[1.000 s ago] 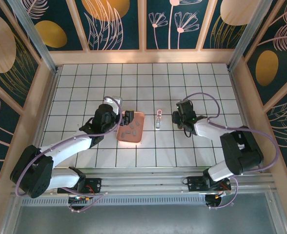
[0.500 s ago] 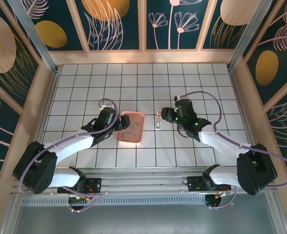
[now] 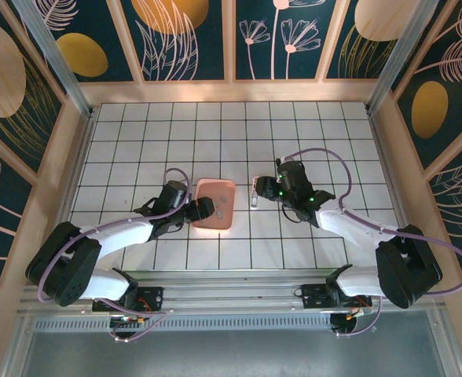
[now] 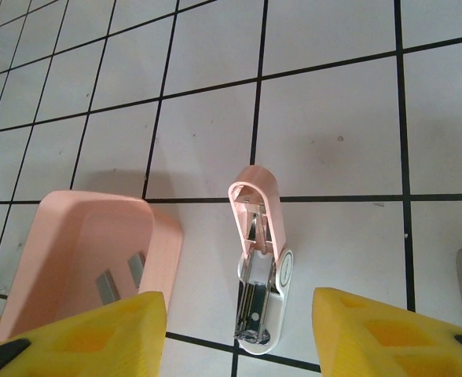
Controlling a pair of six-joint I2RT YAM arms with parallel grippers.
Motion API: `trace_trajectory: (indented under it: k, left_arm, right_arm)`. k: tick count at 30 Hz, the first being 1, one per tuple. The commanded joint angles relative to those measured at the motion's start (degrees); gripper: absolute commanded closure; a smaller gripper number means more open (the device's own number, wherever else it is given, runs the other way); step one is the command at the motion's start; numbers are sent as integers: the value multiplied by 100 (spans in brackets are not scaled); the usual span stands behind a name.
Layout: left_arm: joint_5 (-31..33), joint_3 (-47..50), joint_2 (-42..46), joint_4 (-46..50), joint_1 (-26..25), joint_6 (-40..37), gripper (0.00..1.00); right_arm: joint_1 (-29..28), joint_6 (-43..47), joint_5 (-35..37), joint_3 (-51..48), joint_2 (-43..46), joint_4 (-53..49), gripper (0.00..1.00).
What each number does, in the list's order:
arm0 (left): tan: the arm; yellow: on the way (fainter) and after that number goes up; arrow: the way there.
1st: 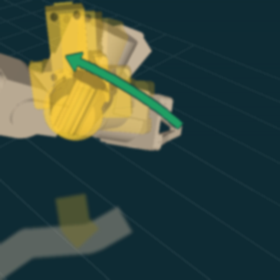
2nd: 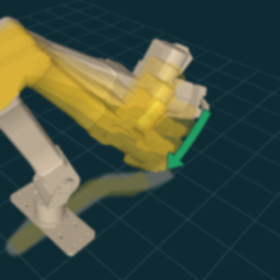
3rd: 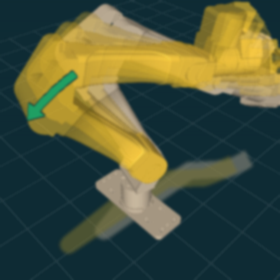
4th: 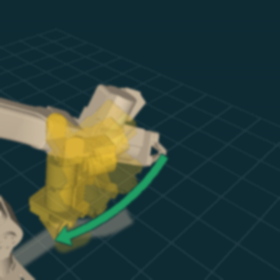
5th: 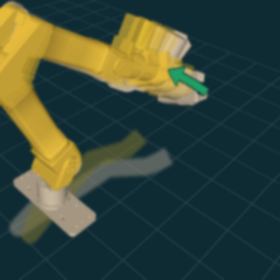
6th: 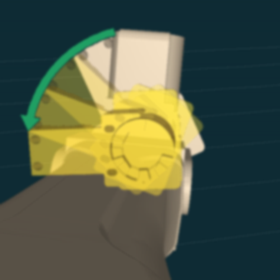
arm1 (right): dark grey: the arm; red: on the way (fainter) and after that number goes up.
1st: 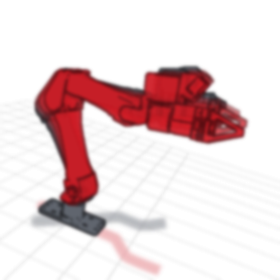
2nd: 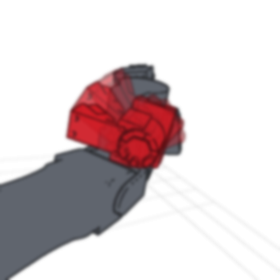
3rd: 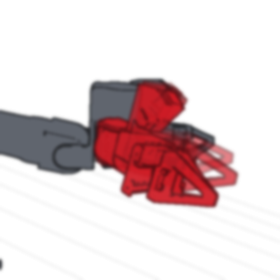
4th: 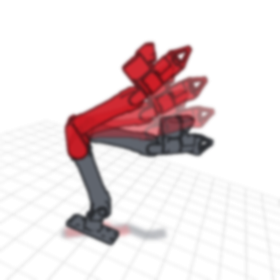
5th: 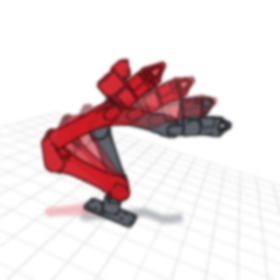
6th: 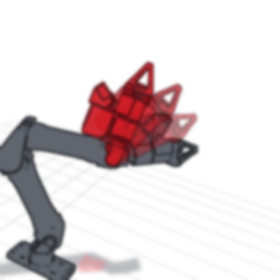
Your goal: Load the staples into the stapler
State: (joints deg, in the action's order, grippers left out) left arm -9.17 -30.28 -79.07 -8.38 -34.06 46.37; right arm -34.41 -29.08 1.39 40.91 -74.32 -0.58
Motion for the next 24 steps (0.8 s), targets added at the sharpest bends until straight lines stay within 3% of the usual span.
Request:
trace_trajectory:
  k: [1, 5, 10, 13, 21, 24]
  left_arm:
    - [-422, 62, -64, -373, -12, 105, 22]
    - [-370, 66, 56, -457, -5, 182, 20]
    - [503, 236, 667, -354, 70, 323, 12]
    - [755, 392, 1012, -390, 369, 275, 10]
    - [72, 676, 1187, -670, 1728, 12, 9]
    - [-180, 745, 1080, -929, 1935, 58, 9]
  right_arm:
    - [-93, 18, -25, 297, -51, -142, 48]
    - [-213, 203, -25, 573, -124, -393, 48]
    - [-469, 525, -244, 1267, -524, -1032, 49]
    - [-709, 819, -279, 1755, -911, -1454, 50]
    - [-1322, 1392, -340, 3257, -2413, -2523, 56]
    - [-1442, 1461, -338, 3739, -2977, -2805, 57]
